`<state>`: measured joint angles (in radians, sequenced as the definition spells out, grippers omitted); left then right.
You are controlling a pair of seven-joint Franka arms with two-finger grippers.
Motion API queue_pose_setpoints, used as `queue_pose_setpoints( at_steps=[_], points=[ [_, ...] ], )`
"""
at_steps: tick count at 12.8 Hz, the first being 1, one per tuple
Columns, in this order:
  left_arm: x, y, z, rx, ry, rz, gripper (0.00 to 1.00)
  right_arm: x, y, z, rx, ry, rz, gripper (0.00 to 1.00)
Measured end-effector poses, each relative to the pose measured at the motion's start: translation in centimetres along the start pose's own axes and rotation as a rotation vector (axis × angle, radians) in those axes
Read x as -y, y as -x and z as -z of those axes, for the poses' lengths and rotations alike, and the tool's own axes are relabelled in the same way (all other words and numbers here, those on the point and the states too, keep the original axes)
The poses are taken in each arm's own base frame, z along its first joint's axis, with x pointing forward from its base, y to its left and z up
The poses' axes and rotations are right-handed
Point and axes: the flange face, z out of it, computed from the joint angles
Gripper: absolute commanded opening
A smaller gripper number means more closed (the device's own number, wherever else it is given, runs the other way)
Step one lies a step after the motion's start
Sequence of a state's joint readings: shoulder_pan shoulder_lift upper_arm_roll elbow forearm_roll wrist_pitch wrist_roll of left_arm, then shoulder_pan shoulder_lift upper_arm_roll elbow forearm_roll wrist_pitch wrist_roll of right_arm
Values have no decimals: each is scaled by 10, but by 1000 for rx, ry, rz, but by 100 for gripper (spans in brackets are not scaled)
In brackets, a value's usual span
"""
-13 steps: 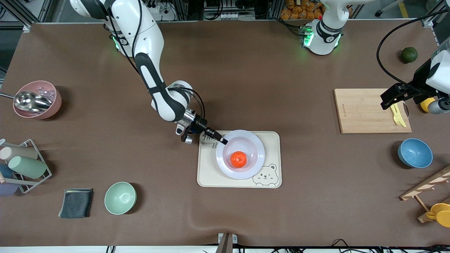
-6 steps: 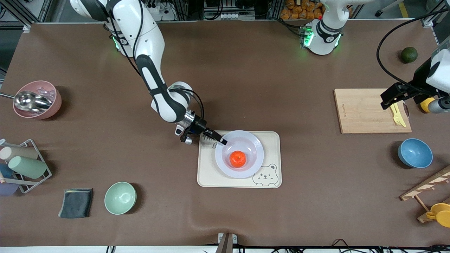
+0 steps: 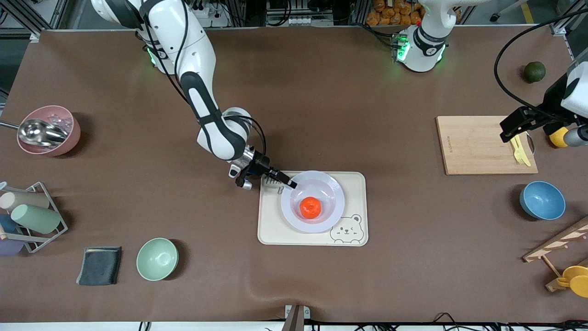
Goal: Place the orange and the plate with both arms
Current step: 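Set the plate down on the tray and open the right gripper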
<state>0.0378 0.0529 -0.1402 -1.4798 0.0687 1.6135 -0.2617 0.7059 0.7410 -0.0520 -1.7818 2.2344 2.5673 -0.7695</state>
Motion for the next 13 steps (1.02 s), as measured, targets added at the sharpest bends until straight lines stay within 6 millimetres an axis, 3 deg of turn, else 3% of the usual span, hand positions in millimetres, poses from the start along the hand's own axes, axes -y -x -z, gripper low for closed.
queue_pose_setpoints(
  at_steps=[13],
  points=[
    [3, -1, 1, -2, 0, 5, 100, 8, -9, 3, 36, 105, -75, 49]
  ],
)
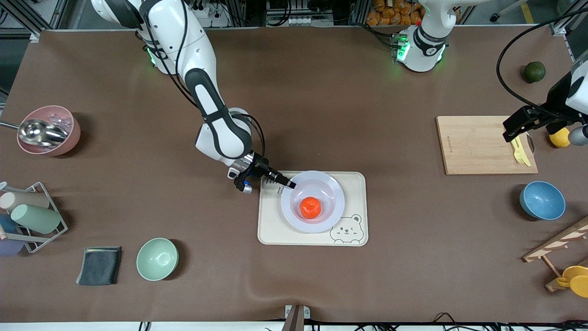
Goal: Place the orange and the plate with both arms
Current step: 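Set the plate down on the tray and open the right gripper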
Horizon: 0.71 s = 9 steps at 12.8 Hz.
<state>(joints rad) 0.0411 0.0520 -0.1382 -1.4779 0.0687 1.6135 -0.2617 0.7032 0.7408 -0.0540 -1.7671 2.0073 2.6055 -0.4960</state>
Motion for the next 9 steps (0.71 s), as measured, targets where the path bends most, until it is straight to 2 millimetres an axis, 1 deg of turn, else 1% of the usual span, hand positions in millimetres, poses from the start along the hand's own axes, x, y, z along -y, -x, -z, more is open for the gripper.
queue_pose_setpoints(
  at_steps=[2, 4, 5, 6, 7, 9],
  points=[
    [0, 0, 0, 0, 0, 0, 100, 2, -3, 1, 8, 24, -18, 49],
    [0, 0, 0, 0, 0, 0, 100, 8, -4, 3, 19, 48, -45, 50],
    [0, 0, 0, 0, 0, 0, 100, 14, -4, 4, 25, 59, -58, 56],
    [0, 0, 0, 0, 0, 0, 100, 21, -4, 5, 30, 67, -70, 59],
    [0, 0, 0, 0, 0, 0, 100, 28, -3, 7, 34, 73, -80, 60],
    [0, 0, 0, 0, 0, 0, 100, 39, -2, 11, 39, 82, -84, 67]
  ],
)
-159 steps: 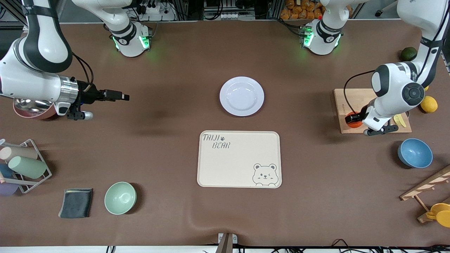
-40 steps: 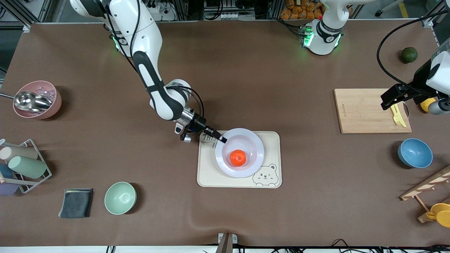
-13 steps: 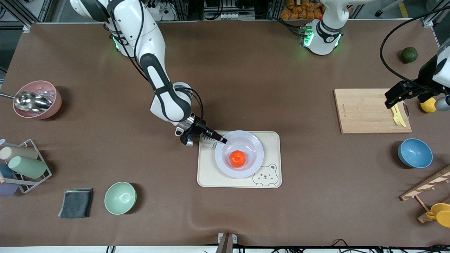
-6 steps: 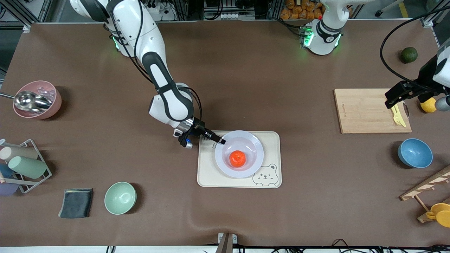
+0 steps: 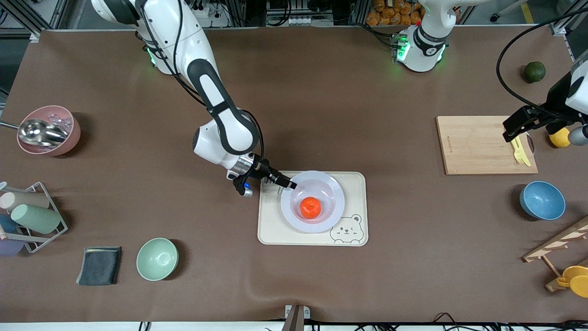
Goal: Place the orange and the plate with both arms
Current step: 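Set the plate down on the tray and open the right gripper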
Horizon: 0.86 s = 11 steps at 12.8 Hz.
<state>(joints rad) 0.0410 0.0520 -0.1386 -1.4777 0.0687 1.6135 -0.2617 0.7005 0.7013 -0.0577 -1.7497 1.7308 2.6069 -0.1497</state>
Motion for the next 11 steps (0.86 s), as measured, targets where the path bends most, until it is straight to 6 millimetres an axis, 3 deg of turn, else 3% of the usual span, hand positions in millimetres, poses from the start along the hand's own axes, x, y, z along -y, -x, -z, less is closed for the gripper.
queue_pose_setpoints(
  at_steps=[2, 8, 11],
  points=[
    [0, 0, 0, 0, 0, 0, 100, 5, -1, 4, -1, 12, 23, 71],
    [0, 0, 0, -1, 0, 0, 100, -3, -10, 16, 9, 91, 96, 72],
    [0, 0, 1, -1, 0, 0, 100, 10, -20, 48, 70, 174, 106, 75]
  ],
)
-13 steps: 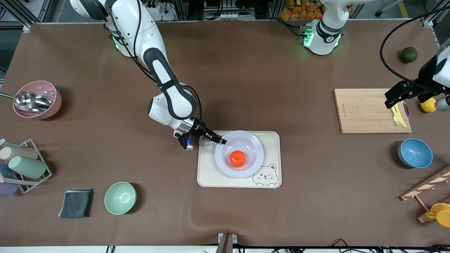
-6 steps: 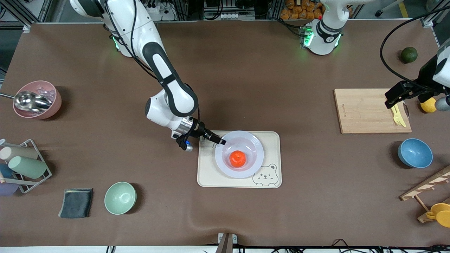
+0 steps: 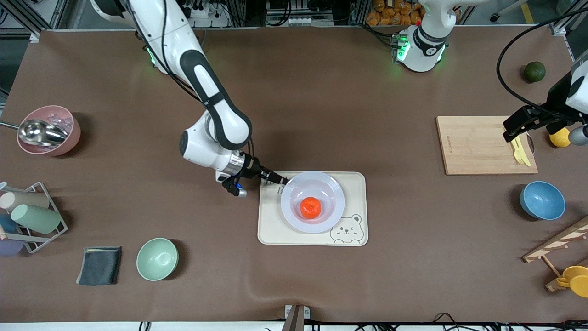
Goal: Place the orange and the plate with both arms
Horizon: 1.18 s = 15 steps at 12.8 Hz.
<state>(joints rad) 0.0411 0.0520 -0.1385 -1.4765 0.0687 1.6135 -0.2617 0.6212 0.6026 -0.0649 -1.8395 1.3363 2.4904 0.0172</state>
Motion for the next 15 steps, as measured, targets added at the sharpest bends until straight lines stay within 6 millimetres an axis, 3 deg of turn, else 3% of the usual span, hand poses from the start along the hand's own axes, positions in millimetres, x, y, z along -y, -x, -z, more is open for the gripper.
queue_pose_setpoints(
  at_steps=[4, 7, 11, 13, 15],
  points=[
    [1, 0, 0, 0, 0, 2, 100, 8, -18, 62, 68, 63, -14, 99],
    [3, 0, 3, -5, 0, 5, 100, -12, -43, 112, 128, 102, -29, 100],
    [4, 3, 9, -16, 2, 7, 100, -68, -98, 230, 217, 223, -49, 100],
    [4, 3, 9, -16, 2, 7, 100, -87, -108, 272, 219, 265, -44, 100],
    [4, 3, 9, -16, 2, 6, 100, -91, -109, 309, 189, 358, 18, 100]
  ],
)
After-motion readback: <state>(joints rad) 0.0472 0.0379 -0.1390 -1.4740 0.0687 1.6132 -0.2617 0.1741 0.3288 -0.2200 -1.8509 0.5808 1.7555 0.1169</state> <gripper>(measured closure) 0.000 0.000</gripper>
